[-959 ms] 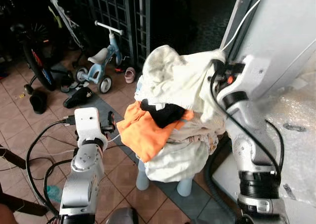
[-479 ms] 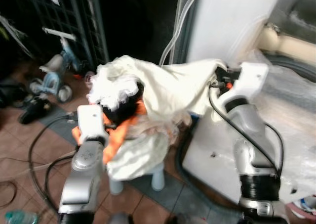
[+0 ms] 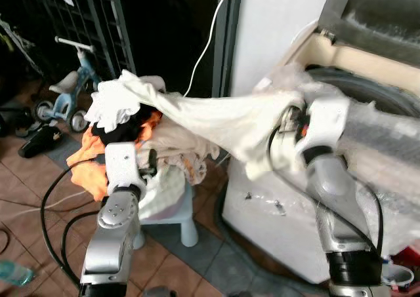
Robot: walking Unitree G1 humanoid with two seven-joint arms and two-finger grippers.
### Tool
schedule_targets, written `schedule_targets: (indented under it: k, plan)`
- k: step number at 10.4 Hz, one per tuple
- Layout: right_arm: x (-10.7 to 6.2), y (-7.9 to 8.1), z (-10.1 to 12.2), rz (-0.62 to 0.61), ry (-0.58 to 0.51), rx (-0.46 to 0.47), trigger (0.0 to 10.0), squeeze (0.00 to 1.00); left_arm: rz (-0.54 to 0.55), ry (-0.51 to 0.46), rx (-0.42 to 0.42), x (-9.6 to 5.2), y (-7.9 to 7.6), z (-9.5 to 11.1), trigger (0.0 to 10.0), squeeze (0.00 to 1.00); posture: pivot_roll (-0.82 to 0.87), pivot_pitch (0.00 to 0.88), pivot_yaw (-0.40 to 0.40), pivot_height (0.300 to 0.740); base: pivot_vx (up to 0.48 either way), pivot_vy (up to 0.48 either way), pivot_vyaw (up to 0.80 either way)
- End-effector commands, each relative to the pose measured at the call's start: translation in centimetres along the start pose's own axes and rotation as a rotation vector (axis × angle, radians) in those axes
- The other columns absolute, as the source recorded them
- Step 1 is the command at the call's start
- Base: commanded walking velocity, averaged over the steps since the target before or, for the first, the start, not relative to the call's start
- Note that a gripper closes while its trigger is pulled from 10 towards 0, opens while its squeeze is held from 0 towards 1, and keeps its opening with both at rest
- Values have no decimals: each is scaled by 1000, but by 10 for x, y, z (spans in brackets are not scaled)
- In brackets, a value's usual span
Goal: Clothes washing
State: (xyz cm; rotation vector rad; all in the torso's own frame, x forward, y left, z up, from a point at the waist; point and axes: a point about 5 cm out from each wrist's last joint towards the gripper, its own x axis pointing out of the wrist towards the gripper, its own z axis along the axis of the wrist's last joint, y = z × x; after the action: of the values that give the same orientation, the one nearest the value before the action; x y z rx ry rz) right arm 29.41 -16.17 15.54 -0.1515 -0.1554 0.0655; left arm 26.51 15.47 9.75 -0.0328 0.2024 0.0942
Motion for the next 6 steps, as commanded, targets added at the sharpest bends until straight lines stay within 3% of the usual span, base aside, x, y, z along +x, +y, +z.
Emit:
schedule_targets:
  k: [1, 3, 4, 6]
  plan:
    - [-14, 0, -19, -27, 44, -20, 10000, 0, -36, -23, -27, 1, -4, 3, 10000, 0, -59, 0, 29, 740, 0, 0, 0]
    - [-37, 15, -51, -30, 119, -60, 10000, 0, -76, -41, -50, 3, -7, 5, 10000, 0, -57, 0, 48, 740, 0, 0, 0]
    - [-32, 9, -48, -90, 104, -45, 10000, 0, -85, -48, -41, 3, -6, 6, 10000, 0, -65, 0, 57, 740, 0, 0, 0]
    - [-28, 15, -50, -63, 127, -73, 10000, 0, -106, -85, -6, 5, -10, 12, 10000, 0, -59, 0, 53, 740, 0, 0, 0]
